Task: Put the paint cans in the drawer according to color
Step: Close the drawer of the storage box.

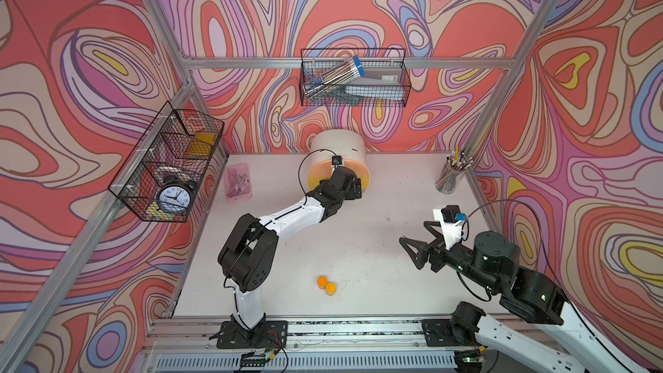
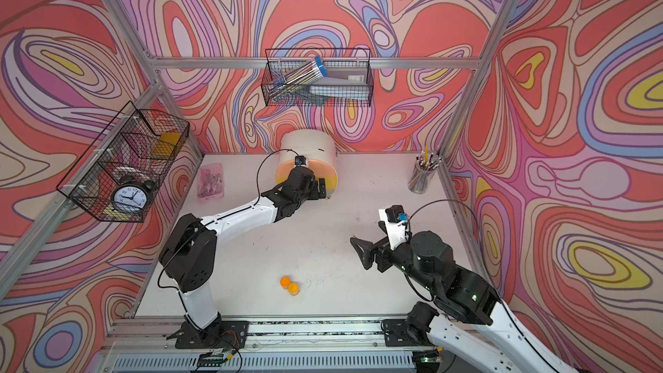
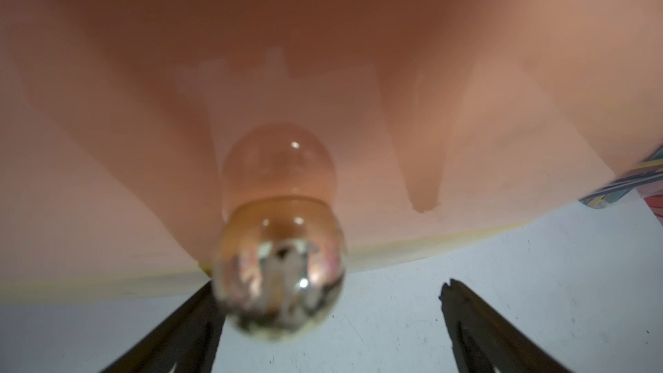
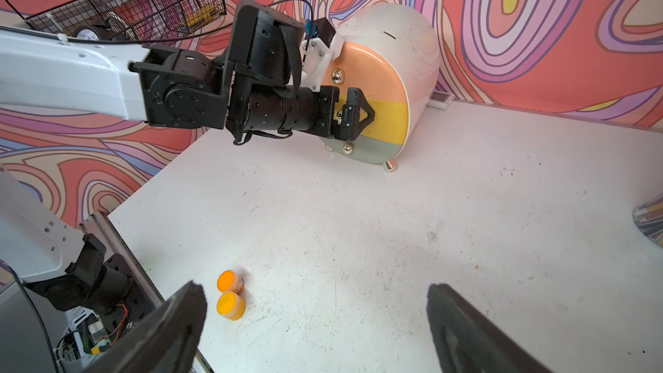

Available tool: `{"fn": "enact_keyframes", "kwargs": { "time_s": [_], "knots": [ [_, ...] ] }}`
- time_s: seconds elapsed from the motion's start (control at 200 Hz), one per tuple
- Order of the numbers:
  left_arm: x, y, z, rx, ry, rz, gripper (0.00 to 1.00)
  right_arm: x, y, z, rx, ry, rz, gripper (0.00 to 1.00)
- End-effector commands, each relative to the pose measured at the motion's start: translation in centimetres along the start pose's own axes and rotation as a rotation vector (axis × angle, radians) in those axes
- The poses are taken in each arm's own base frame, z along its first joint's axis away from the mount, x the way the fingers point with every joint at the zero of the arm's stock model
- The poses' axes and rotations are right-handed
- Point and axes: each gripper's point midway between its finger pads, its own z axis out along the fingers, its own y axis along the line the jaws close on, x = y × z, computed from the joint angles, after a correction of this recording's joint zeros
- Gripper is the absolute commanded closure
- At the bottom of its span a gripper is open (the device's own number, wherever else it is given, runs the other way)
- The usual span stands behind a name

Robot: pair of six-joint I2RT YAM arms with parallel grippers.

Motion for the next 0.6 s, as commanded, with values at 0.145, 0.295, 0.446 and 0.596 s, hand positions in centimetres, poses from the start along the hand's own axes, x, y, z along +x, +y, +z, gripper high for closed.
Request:
{"fn": "enact_keyframes", "kwargs": {
  "time_s": [0.145,0.295,0.446,0.596],
  "knots": [
    [-0.3,-0.2,-0.9,0.038,-0.009,-0.030,0.02,-0.3,-0.1,-0.2,0.007,-0.009,-0.006,0.02],
    [1.4,1.4,-1.9,-0.021,0.025,-0.003,0.02,-0.4,-0.1,-0.4,0.007,-0.017,-0.003,0.02],
    [3.8,3.1,-2.0,-0.053,0.031,0.016,0.10,-0.4,-0.1,-0.5,0.006,-0.020,0.000,0.02],
    [5.0,3.0,-0.1,-0.030,0.002,0.069,0.16,-0.4,-0.1,-0.4,0.007,-0.017,-0.001,0.02]
  ]
}}
